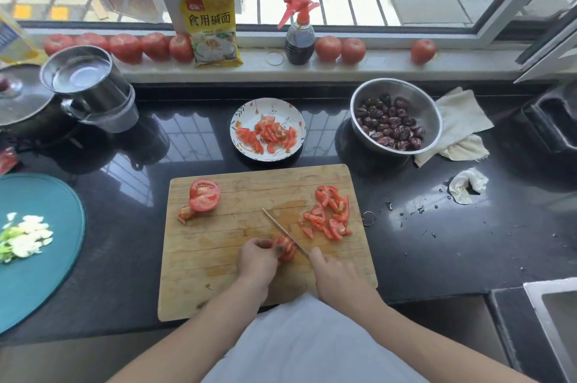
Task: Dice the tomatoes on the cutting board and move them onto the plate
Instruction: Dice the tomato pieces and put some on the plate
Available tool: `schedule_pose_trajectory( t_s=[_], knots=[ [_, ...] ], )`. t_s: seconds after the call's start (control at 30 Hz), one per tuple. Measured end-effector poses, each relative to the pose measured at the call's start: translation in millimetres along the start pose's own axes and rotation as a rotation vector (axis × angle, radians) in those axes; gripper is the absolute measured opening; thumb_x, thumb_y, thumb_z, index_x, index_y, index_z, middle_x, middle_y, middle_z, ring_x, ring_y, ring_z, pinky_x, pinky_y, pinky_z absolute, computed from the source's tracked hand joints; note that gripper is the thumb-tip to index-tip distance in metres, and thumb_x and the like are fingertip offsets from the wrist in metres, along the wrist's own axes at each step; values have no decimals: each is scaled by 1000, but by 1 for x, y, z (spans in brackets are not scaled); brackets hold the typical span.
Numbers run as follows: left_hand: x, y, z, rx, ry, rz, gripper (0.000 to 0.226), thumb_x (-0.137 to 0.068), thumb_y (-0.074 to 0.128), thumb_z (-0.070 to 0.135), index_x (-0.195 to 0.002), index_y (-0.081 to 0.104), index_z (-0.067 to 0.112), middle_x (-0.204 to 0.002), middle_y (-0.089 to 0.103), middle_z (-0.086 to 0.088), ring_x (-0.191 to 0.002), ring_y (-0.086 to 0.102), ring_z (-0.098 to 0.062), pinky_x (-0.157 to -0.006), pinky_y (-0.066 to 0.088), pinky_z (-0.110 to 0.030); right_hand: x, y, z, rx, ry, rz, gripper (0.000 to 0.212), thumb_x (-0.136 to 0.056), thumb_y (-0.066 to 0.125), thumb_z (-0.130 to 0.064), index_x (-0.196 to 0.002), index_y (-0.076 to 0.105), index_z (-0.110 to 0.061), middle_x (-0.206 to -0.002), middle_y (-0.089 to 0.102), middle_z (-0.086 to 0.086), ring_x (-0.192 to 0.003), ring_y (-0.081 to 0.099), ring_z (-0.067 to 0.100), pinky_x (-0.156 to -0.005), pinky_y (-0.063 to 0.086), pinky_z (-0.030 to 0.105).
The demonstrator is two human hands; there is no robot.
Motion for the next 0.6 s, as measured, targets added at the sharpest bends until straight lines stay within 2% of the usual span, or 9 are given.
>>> schedule_pose_trajectory(
  t_s=[0.1, 0.17, 0.23, 0.3, 0.4, 0.5, 0.6],
  knots=[
    [0, -1, 0, -36, 3, 12, 23, -86, 85, 30, -96, 67, 20, -96, 76, -2, -92, 73, -22, -92, 58, -46, 0, -4, -4, -9, 5, -11, 21, -89, 38, -11, -108, 33, -18, -105, 59, 6, -96, 60, 41, -66, 42, 43],
    [-1, -2, -3, -43, -8, 19, 22, -85, 86, 30, -95, 68, 22, -97, 76, -1, -95, 72, -22, -94, 58, -47, 1, -3, -3, 4, -7, -23, 17, -94, 43, -20, -107, 32, -19, -104, 59, 5, -96, 61, 40, -67, 44, 44],
    [-1, -2, -2, -40, -13, 22, 21, -84, 87, 31, -94, 70, 22, -94, 78, 0, -93, 74, -22, -93, 59, -48, 9, -1, 5, 12, 11, -51, 23, -98, 47, -32, -103, 29, -20, -103, 60, 5, -95, 62, 40, -66, 41, 43],
    [0, 0, -3, -37, -19, 21, 21, -82, 87, 32, -93, 72, 22, -92, 79, 0, -91, 75, -21, -92, 60, -48, 15, 0, 10, 63, 11, -73, 24, -100, 44, -37, -107, 31, -18, -103, 61, 7, -95, 63, 37, -66, 40, 42],
    [0, 1, -3, -25, -28, 27, 23, -79, 88, 30, -93, 71, 22, -91, 79, 0, -90, 75, -22, -91, 61, -48, 1, 2, 2, -21, 49, -93, 27, -94, 49, -21, -114, 31, -16, -107, 58, 9, -101, 60, 38, -69, 39, 42],
    [1, 1, -3, -27, -31, 20, 31, -73, 89, 35, -93, 71, 21, -89, 80, 0, -89, 76, -22, -88, 62, -47, -28, -2, -17, -96, 11, -9, 39, -86, 52, -6, -115, 29, -20, -111, 58, 8, -99, 61, 40, -69, 40, 42],
    [0, 0, -3, -33, -26, 26, 34, -69, 88, 39, -93, 71, 21, -88, 80, 0, -88, 76, -23, -88, 62, -48, -34, -5, -20, -104, 2, 35, 40, -85, 53, -4, -113, 30, -21, -110, 58, 6, -98, 61, 39, -68, 39, 41]
  ],
)
Point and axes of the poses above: each hand's wrist, its own x-axis away from the middle knuckle, its own y-axis out of the palm, z = x × y, the point moved 7 cm from there along -x, towards the middle knuckle
